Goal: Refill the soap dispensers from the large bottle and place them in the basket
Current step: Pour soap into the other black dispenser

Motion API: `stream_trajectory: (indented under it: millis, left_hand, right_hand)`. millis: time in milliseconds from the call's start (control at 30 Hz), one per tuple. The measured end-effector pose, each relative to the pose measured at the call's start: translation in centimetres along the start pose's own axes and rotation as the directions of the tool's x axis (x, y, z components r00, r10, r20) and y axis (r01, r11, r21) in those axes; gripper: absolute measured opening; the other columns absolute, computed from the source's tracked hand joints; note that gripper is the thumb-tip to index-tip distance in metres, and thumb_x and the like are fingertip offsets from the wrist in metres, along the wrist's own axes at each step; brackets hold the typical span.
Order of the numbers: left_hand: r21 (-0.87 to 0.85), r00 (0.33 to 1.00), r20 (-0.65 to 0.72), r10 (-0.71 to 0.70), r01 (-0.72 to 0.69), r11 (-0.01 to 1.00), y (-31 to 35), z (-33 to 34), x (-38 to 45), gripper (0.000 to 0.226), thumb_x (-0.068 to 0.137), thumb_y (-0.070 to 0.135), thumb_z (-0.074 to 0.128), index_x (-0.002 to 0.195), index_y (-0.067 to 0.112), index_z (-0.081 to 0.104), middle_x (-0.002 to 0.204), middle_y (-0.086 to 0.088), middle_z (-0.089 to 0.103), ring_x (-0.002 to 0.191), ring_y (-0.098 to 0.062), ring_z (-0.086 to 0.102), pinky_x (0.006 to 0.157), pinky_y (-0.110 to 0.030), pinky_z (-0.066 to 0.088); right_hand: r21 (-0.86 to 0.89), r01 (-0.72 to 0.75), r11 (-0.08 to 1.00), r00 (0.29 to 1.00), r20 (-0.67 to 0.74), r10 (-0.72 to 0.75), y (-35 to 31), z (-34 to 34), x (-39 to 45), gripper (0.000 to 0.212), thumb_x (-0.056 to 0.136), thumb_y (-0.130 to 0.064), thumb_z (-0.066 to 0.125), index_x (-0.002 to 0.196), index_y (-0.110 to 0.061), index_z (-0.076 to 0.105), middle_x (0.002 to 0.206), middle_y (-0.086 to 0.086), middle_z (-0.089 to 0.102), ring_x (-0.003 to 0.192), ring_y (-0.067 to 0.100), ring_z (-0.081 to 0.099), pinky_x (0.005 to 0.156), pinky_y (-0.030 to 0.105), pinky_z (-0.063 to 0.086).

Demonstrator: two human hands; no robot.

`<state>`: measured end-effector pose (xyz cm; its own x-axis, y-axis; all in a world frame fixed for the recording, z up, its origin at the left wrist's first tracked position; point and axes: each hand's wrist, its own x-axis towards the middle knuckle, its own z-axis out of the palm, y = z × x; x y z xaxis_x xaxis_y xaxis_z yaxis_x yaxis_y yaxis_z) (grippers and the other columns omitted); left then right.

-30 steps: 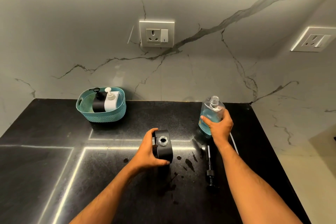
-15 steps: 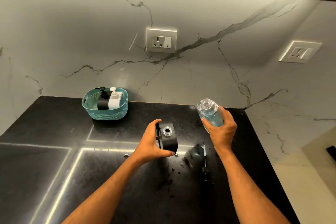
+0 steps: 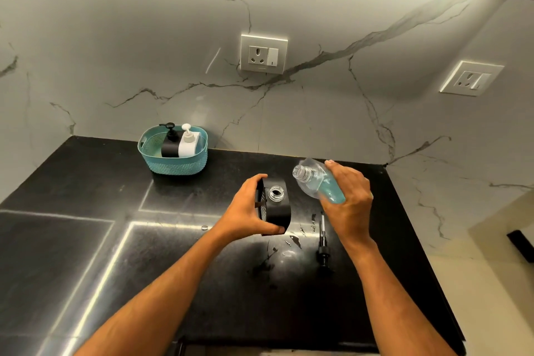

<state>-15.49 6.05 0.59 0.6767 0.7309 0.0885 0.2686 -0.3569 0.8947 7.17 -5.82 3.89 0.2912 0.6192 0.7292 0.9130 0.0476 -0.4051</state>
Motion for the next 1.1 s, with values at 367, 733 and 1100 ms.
stream_trajectory:
  millis: [367,733,1100]
  left_hand:
    - [0.001,0.997,0.074,0.006,-0.006,1.000,1.2,0.1,-0.8,0.126,0.049,0.048,0.099,0.154,0.028,0.033,0.146,0.009,0.048,0.131,-0.014,0.054,0.107,-0.026,0.052]
    - [0.029,0.996,0.090,0.002,-0.005,1.000,1.1,0.4,-1.3,0.124,0.049,0.045,0.099,0.153,0.027,0.035,0.146,0.009,0.047,0.131,-0.011,0.052,0.102,-0.017,0.047]
    - [0.039,0.996,0.088,-0.002,-0.001,0.999,1.0,0.6,-1.3,0.120,0.052,0.038,0.102,0.152,0.028,0.035,0.144,0.009,0.046,0.130,-0.010,0.050,0.097,-0.012,0.044]
  right_hand:
    - [-0.198,0.102,0.975,0.993,0.086,-0.086,-0.8,-1.1,-1.7,0.076,0.072,-0.008,0.090,0.141,-0.014,0.061,0.141,0.004,0.062,0.128,0.027,0.057,0.109,0.037,0.042]
    - [-0.271,0.168,0.948,0.981,0.144,-0.133,-0.6,-1.5,-2.3,0.075,0.074,-0.016,0.090,0.142,-0.015,0.060,0.142,0.007,0.062,0.131,0.030,0.055,0.107,0.049,0.045]
    - [-0.284,0.215,0.935,0.974,0.136,-0.183,-0.6,-2.0,-2.0,0.071,0.074,-0.022,0.087,0.140,-0.014,0.062,0.142,0.009,0.062,0.131,0.033,0.056,0.107,0.054,0.044]
